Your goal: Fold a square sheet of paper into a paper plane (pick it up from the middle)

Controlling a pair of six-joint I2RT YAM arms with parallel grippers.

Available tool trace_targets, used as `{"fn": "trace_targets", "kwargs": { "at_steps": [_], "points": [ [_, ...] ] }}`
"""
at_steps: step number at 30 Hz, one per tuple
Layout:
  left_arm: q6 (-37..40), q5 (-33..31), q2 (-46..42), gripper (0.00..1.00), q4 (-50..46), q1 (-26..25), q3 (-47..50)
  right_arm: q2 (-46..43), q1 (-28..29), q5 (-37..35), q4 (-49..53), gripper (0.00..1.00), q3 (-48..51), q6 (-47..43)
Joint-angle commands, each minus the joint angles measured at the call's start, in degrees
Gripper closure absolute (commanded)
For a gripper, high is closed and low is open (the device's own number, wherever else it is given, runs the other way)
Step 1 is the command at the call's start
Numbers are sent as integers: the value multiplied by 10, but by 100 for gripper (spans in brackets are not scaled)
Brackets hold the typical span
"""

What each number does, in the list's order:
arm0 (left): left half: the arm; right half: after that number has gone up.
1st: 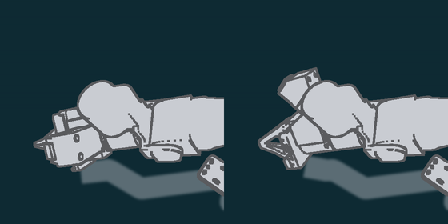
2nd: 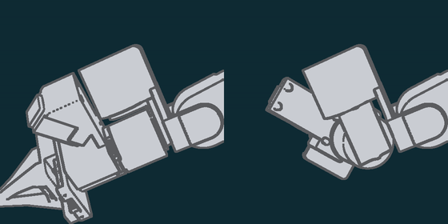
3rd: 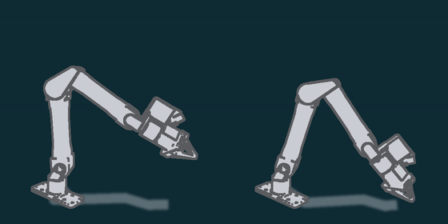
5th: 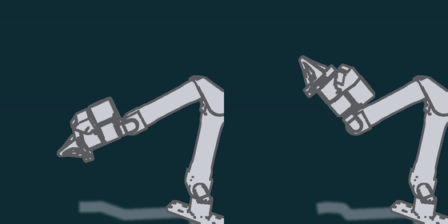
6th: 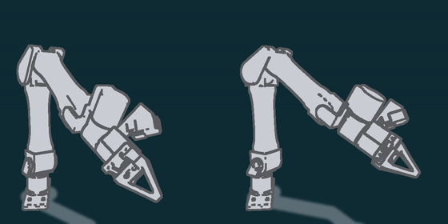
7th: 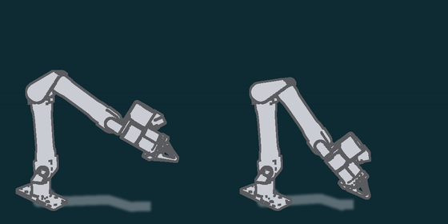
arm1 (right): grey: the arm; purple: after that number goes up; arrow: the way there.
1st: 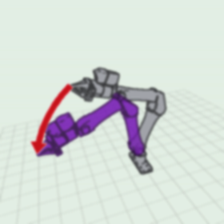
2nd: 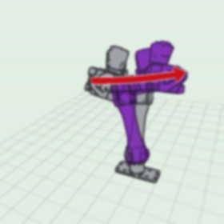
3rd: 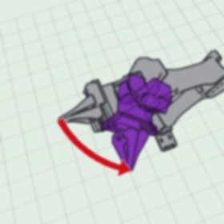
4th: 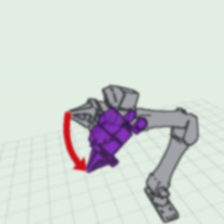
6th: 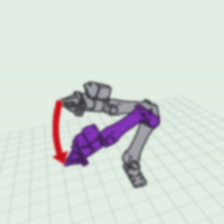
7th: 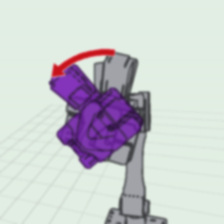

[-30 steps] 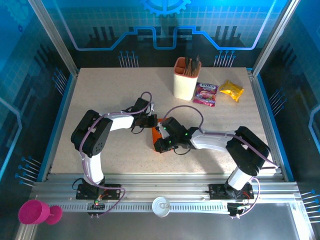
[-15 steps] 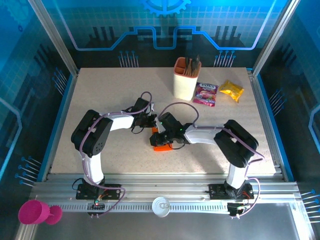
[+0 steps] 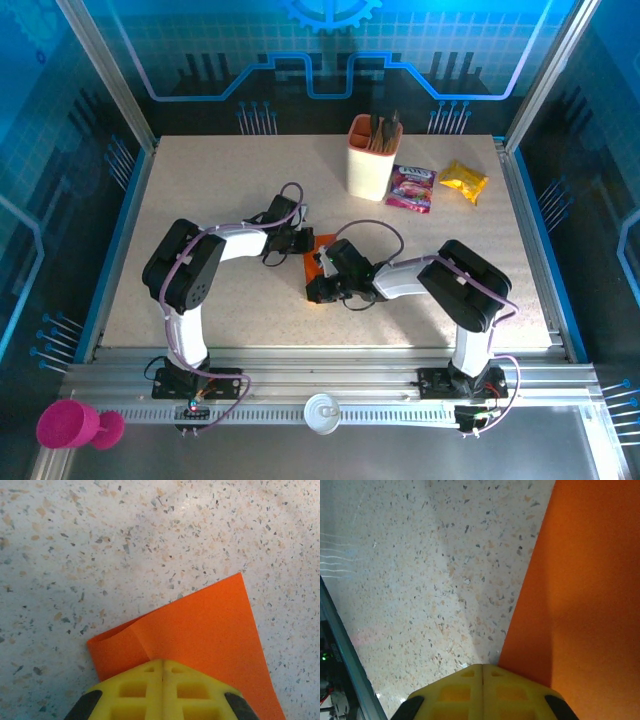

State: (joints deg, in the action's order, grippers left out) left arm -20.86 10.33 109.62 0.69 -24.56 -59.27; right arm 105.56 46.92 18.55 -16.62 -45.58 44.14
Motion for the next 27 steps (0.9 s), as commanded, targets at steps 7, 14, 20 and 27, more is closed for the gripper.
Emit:
{"fn": "trace_targets", "kwargs": {
  "at_steps": [7,14,20,27],
  "points": [
    [-31,-4,10,100,-27,1,-1,26,11,-19,44,100,38,24],
    [-63,-14,14,98,-23,30,-25,31,15,-35,71,100,43,28],
    [-66,-15,29,87,-29,48,-50,34,19,-35,64,100,51,31],
    [-60,-4,19,90,-43,64,-82,33,20,-36,72,100,44,30]
  ]
}}
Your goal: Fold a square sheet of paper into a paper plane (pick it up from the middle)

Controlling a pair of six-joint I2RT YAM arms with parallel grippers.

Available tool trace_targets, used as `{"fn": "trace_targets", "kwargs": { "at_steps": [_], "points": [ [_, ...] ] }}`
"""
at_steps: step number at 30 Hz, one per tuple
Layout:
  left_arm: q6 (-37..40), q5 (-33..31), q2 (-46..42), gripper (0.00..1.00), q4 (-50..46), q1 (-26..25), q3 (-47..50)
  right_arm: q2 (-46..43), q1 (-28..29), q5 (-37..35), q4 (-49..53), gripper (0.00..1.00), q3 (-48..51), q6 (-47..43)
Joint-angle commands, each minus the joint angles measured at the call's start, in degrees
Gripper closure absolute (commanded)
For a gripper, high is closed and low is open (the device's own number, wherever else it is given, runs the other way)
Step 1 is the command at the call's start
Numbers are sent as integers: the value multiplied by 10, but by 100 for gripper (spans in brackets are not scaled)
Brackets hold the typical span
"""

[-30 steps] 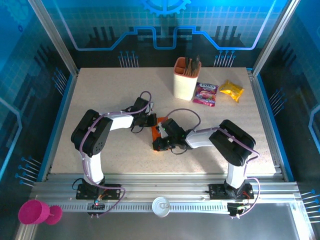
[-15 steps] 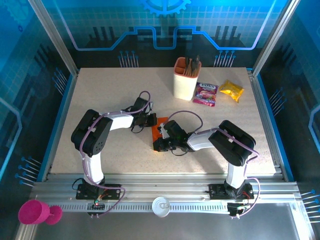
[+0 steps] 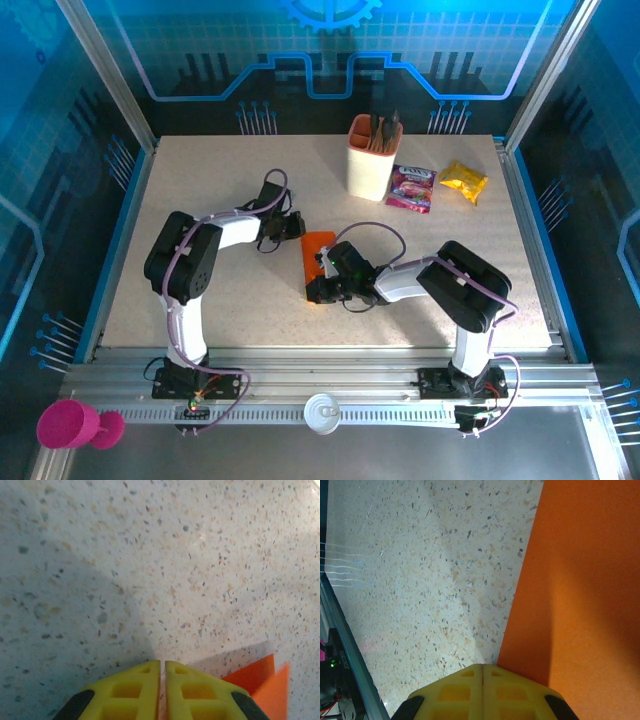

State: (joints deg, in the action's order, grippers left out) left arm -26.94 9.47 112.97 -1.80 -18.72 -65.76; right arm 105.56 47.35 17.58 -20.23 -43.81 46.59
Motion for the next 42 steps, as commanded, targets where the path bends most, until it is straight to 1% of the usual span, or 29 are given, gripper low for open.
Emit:
{"fn": "trace_targets", "kwargs": {
  "at_steps": [1,4,8,10,13,17,24,30,35,42],
  "points": [
    [-2,13,-28,91,-15,5,-11,34,16,-26,109,100,25,5],
    [-20,28,-88,93,13,-5,39,32,16,-27,109,100,23,6],
    [-47,47,-156,97,39,-35,115,33,17,-26,111,100,21,6],
    [-63,49,-179,100,54,-53,149,34,17,-26,112,100,20,6],
    [-89,58,-195,100,89,-81,195,34,17,-26,112,100,21,6],
    [-107,50,-189,100,114,-106,225,32,17,-28,114,100,22,7],
    [-122,37,-149,100,143,-107,234,28,17,-32,119,100,24,6],
    [-174,23,-145,100,201,-102,266,29,17,-34,115,100,29,8],
    [-175,6,-137,100,189,-99,261,33,17,-33,114,100,31,7],
    [-169,1,-118,100,168,-77,237,33,18,-34,113,100,36,3]
  ]
}}
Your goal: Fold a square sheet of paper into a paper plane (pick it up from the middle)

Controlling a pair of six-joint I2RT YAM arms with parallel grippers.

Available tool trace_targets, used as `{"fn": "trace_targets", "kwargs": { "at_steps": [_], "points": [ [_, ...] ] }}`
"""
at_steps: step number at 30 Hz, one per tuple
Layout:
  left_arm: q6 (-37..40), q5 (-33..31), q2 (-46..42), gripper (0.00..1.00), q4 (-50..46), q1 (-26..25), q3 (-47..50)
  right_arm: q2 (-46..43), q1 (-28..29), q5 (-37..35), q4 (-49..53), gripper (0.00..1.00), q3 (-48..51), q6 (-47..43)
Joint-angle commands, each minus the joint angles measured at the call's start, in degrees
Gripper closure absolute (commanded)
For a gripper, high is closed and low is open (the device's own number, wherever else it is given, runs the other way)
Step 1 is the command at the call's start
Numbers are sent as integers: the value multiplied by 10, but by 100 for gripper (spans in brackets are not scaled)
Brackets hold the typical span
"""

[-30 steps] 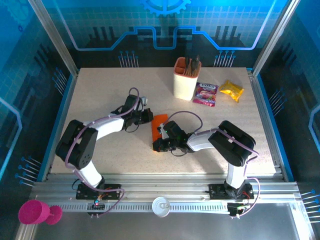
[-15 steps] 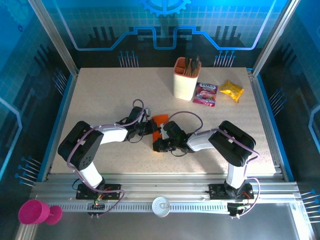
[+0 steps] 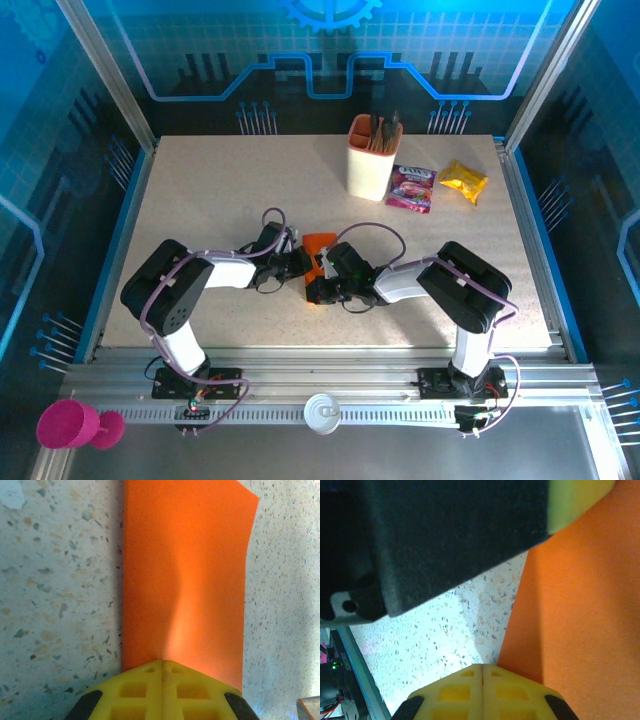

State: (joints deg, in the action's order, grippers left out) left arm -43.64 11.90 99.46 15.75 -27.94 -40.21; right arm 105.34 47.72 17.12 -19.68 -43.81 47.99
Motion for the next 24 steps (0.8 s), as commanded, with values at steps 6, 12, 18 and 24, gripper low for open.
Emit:
{"fn": "trace_targets", "kwargs": {
  "at_steps": [6,12,18,24],
  "points": [
    [10,-23,45,100,-32,30,-63,38,15,-29,109,100,38,-12],
    [22,-35,71,100,-58,43,-103,38,17,-31,111,100,40,-14],
    [33,-38,103,100,-82,62,-148,39,18,-32,111,100,45,-14],
    [49,-46,129,100,-109,80,-192,40,18,-33,110,100,49,-13]
  ]
}}
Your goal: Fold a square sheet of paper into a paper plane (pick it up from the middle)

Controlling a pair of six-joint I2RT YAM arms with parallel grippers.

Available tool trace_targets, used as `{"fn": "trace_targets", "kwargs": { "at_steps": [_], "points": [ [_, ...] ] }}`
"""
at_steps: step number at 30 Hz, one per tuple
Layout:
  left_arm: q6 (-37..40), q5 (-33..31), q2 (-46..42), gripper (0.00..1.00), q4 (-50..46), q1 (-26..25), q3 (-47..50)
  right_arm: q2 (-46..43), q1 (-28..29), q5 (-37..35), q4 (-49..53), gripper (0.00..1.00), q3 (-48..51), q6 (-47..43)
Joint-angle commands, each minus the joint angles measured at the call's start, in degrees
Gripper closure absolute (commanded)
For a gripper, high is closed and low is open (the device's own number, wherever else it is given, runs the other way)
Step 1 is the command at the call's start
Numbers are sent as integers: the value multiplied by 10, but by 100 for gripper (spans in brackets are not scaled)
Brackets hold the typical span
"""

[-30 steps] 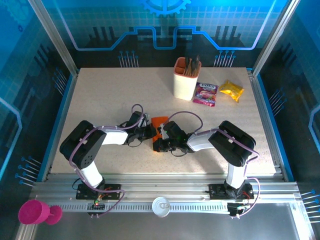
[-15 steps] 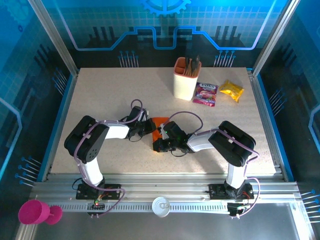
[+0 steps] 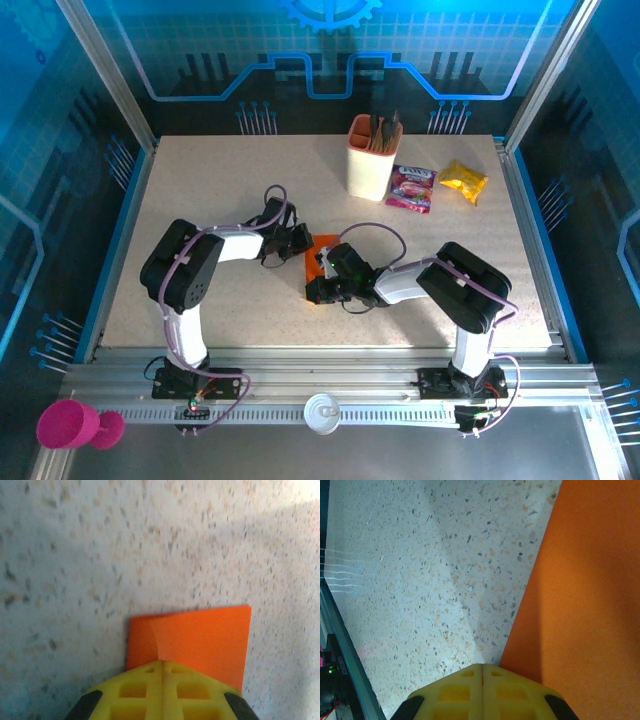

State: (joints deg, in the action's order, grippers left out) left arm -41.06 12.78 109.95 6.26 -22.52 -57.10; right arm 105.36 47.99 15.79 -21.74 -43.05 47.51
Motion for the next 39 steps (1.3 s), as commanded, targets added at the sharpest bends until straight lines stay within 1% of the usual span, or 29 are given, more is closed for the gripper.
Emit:
{"fn": "trace_targets", "kwargs": {
  "at_steps": [1,6,17,21,26,30,34,39],
  "points": [
    [26,-54,28,100,-18,28,-30,40,16,-20,130,100,42,-8],
    [37,-55,45,100,-33,40,-53,40,16,-20,129,100,42,-7],
    [45,-53,56,100,-43,41,-64,39,17,-16,128,100,32,-6],
    [54,-53,51,100,-43,41,-57,24,14,5,134,100,7,-11],
    [65,-45,48,100,-43,41,-53,-13,10,26,174,100,-60,-31],
    [70,-40,47,100,-42,42,-50,-53,-6,42,183,100,-101,-38],
    [73,-39,45,100,-42,41,-48,-83,-38,37,179,100,-110,-37],
    [75,-35,42,100,-43,42,-46,-71,-74,31,177,100,-121,-38]
  ]
}}
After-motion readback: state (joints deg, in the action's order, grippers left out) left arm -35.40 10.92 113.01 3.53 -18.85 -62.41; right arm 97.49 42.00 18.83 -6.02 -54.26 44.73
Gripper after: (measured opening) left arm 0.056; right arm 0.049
